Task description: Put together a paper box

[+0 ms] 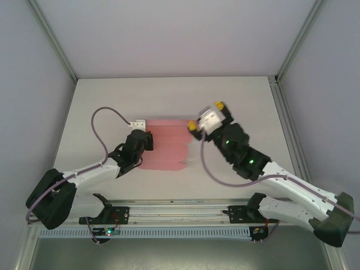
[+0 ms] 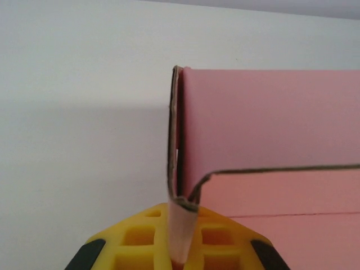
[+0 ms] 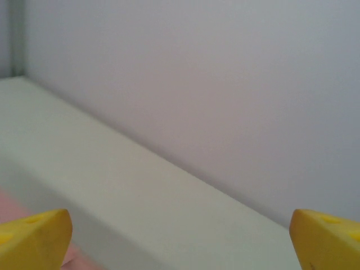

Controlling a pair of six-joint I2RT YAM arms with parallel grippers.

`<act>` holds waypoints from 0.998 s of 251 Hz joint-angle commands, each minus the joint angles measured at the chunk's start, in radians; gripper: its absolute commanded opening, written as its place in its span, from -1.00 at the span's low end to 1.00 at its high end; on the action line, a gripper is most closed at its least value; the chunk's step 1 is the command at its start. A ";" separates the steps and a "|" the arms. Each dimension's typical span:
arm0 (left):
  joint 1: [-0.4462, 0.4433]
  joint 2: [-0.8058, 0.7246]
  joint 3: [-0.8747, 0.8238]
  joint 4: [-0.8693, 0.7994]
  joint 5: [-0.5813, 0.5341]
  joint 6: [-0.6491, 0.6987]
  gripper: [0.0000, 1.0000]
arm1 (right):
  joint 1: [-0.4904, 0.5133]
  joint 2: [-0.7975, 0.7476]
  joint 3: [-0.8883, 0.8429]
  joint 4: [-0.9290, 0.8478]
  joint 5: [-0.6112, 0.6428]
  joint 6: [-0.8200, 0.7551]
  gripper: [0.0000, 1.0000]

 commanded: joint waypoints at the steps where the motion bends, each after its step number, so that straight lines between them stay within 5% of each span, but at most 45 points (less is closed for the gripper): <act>1: 0.010 -0.055 -0.016 0.064 0.012 -0.023 -1.00 | -0.061 0.035 0.052 -0.104 -0.169 0.181 0.97; 52: 0.010 -0.108 -0.037 0.044 0.014 -0.030 -1.00 | -0.096 0.204 0.156 -0.255 -0.375 0.182 0.97; 136: 0.009 -0.160 -0.047 0.049 0.085 -0.022 -1.00 | -0.102 0.322 0.187 -0.302 -0.482 0.122 0.97; 209: 0.009 -0.098 -0.038 0.096 0.200 -0.031 -1.00 | -0.102 0.411 0.127 0.028 -0.605 0.239 0.96; 250: 0.009 -0.053 -0.030 0.142 0.239 -0.079 -1.00 | -0.100 0.447 0.025 0.343 -0.553 0.392 0.96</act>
